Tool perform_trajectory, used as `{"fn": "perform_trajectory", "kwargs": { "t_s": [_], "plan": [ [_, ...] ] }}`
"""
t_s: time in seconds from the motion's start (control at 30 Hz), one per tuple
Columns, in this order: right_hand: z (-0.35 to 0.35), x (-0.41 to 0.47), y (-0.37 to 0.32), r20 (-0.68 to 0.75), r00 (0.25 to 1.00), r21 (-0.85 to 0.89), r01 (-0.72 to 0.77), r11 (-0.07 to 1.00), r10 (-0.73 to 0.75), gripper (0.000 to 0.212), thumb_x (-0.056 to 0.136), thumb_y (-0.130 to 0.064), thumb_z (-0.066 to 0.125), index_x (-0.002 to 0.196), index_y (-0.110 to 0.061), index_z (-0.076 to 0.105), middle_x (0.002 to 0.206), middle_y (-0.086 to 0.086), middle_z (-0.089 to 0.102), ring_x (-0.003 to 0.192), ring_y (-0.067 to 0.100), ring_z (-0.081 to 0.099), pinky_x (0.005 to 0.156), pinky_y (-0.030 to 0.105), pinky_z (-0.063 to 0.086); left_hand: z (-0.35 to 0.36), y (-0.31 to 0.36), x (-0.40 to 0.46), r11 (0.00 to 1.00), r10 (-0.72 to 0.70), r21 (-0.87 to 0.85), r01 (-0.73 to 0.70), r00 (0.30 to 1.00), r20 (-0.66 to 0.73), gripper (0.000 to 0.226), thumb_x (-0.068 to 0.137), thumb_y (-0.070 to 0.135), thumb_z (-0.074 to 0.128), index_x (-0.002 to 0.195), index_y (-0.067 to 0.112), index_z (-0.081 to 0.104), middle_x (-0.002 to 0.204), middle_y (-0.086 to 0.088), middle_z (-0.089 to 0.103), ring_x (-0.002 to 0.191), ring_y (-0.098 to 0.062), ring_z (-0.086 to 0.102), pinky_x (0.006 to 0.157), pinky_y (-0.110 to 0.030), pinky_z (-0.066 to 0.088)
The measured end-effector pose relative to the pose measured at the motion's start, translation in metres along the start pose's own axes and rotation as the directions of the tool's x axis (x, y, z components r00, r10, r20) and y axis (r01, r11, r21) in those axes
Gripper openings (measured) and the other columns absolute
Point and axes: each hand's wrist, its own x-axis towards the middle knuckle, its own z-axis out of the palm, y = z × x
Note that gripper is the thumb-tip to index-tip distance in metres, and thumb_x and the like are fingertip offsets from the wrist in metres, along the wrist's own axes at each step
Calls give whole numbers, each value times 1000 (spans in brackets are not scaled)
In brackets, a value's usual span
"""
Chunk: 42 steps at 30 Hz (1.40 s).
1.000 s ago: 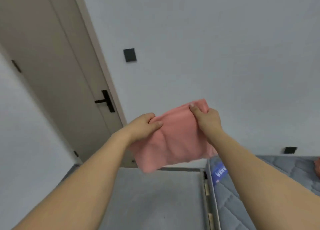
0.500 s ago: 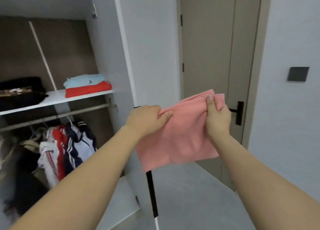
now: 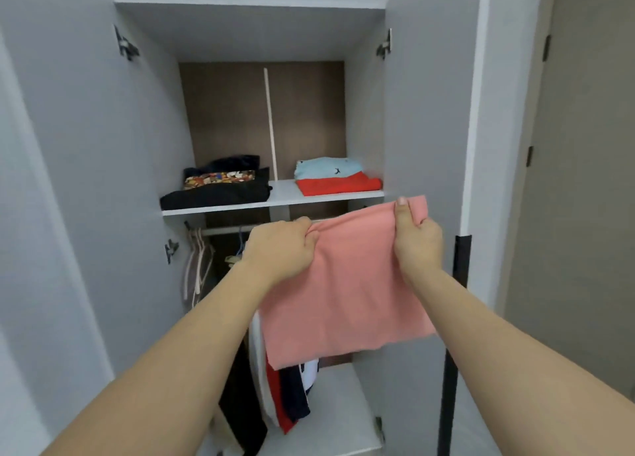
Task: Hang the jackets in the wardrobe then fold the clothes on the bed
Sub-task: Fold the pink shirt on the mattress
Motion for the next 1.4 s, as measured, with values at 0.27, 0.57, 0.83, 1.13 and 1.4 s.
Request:
{"fn": "perform_trajectory", "kwargs": {
  "t_s": [0.27,0.57,0.83,1.13,1.4],
  "plan": [
    [121,27,-8,26,999,101,-32,994,30,52,87,-66,50,75,-16,56,75,-3,57,78,24,56,75,37,46,19,-114,12,944,-328,11,329,938,109,20,86,34,44,70,23,47,71,4,55,65,-14,50,66,-32,35],
    [158,150,2,102,987,53,-132,990,126,76,87,-70,44,116,-1,57,110,14,61,100,34,58,92,40,48,67,-133,129,456,-663,-741,493,743,86,4,90,22,52,86,23,52,90,-1,57,80,-18,54,61,-33,43],
    [200,273,-47,291,956,98,-67,993,36,54,76,-56,33,105,-16,55,102,7,54,85,26,52,77,33,42,94,-141,249,520,-705,-779,349,690,-161,9,96,20,40,104,20,42,86,2,55,76,-14,51,60,-32,36],
    [261,391,-25,119,983,-195,161,967,-140,37,98,-21,33,128,-1,43,132,20,53,118,38,51,87,38,38,155,-169,384,614,-665,-700,364,717,-211,10,97,18,36,107,16,39,96,-7,57,83,-30,53,75,-36,39],
    [326,479,23,37,979,-536,189,823,-200,30,97,-15,40,124,-3,42,134,19,51,123,37,52,97,41,41,253,-199,494,539,-678,-646,540,733,47,32,92,10,38,123,10,45,124,-17,56,109,-38,55,91,-38,46]
  ]
}}
